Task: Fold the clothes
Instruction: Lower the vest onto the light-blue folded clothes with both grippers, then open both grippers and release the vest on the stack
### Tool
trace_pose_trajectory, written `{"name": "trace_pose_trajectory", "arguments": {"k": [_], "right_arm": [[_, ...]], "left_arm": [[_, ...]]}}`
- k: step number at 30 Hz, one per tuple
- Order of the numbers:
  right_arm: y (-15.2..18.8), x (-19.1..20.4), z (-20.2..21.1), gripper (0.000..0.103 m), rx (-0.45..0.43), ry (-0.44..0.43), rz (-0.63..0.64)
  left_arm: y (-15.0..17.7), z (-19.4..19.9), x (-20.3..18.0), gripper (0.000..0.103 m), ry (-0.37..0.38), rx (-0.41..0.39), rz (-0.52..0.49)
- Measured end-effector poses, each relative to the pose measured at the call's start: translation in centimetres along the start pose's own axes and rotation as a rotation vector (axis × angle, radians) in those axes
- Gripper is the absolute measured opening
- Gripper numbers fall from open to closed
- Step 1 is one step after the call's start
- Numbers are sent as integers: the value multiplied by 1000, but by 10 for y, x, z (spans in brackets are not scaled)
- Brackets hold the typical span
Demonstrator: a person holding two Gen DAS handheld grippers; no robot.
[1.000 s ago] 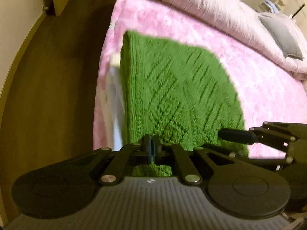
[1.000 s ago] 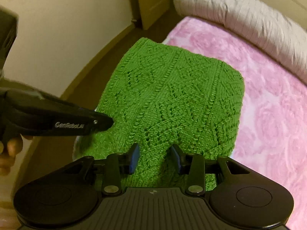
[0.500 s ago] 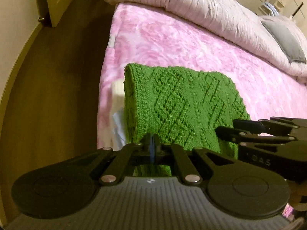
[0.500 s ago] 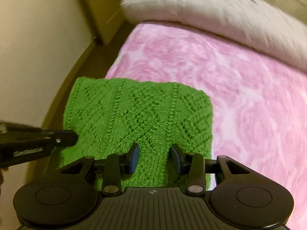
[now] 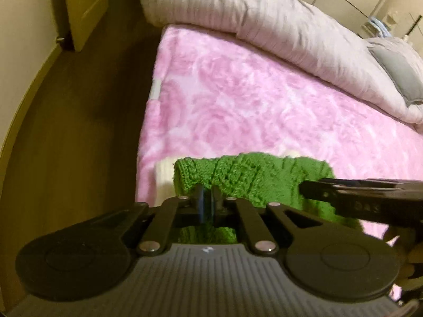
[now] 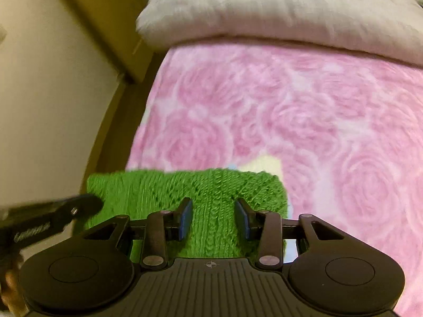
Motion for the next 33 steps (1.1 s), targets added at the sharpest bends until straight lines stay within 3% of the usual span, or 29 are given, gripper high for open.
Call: {"name": "trace_pose_trajectory", "arguments": {"k": [3,7,13,17,23,26,28,33], "right_arm": [[2,6,11,40,16,-2,63],[15,3,51,40,-32,-61,59],[89,16,112,40,-20,-60,135],[126,21,110,40,44,-15,166],[123,27,87,40,157,1,211],[120,31,101,41,152,5,191],[122,33,117,41,136,-9,162],[135,28,147,41,140,-27,99]], "left_arm": [[1,13,3,2,-2,-22,29],[22,55,-4,2,17,-76,50],[90,98,-47,2,50,-16,61],[128,97,-71,3,17,49,66],[121,95,-69,3,-23,89,128],[118,110,-75,5,-85,99,118],[121,123,-82,14,-138,112,106],[131,154,-98,22,-191,125,92]]}}
Point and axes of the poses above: each gripper's, at about its wrist camera, not at the fingertips, and z roughly against the way its jaws point, x to its left, y to its underside, the point moved 5 cm from there along -z, roughly the way its jaws point, and after that the axes turned 11 degrees about -z, right-handed, at the moved point
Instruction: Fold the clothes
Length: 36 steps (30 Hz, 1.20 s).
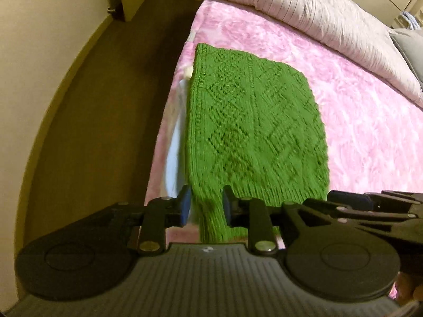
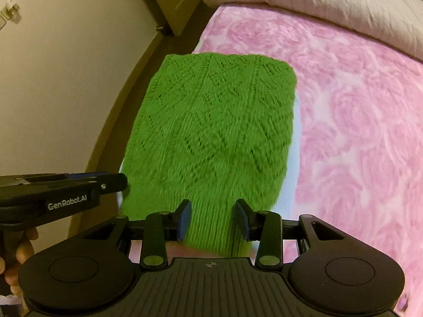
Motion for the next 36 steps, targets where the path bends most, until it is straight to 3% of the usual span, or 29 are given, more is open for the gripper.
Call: {"name": "trace_pose_trajectory", "arguments": {"k": [13,21,26,36], "right_arm": [[33,1,85,44,-111,-10,13],[55,-1,136,45,-158,-13,7],[72,-3,155,46,-158,-8,15],[100,-11,175,47,-123,35,52]], "left_arm": [[37,104,-33,42,-51,-142,1],[59,151,-54,56,-140,-184,-23],[72,172,-59,55,-114,-218,19],[90,171,-78,51,-98,-184,34]]}}
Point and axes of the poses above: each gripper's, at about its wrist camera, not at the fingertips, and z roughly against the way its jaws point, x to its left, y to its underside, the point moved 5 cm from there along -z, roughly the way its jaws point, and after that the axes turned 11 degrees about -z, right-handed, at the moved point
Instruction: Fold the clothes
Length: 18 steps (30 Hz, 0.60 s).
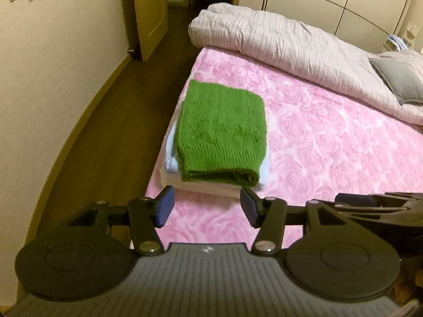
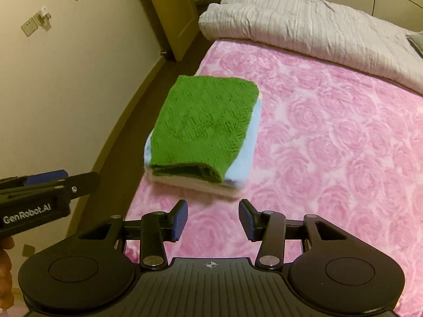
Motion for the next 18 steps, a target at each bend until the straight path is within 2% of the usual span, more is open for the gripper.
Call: {"name": "trace_pose_trajectory", "arguments": {"k": [6,11,18], "right_arm": [[6,-13,4,47,9,7,13],[0,-19,5,47,11,-10,30],[-23,-35,11,47,7,-56,97]], "left_arm": [[9,-3,-13,50,10,25,14],[4,-2,-25,50,-3,23,23],[-13,3,-51,50,-87,4,84]]}}
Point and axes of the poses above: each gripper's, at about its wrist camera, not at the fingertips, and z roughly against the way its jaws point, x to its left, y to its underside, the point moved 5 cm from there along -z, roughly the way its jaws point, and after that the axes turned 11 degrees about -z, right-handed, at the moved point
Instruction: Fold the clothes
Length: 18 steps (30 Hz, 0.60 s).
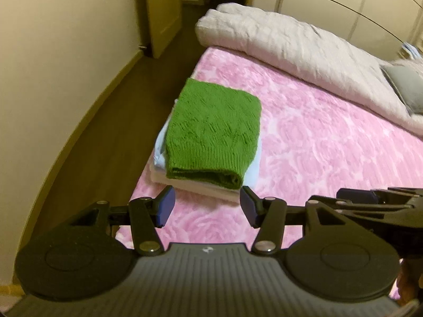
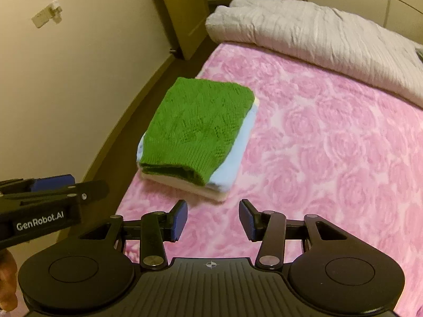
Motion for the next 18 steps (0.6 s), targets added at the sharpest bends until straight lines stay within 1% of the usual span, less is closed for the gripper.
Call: {"name": "trace_pose_trajectory", "arguments": {"k": [4,8,11,18], "right_arm": [[-14,-19,2,47,20,-44,55],[-25,-41,12,47,18,-90,123],[-32,-61,19,47,22,-121,177],[-33,-113,30,48,67,-155,260]], "left_arm": [[-3,6,-23,50,-67,-6,58],[-8,9,-51,50,-83,2,118],[-6,14,-81,50,-91,7,164],[4,23,-144,50,-111,33,263]]}}
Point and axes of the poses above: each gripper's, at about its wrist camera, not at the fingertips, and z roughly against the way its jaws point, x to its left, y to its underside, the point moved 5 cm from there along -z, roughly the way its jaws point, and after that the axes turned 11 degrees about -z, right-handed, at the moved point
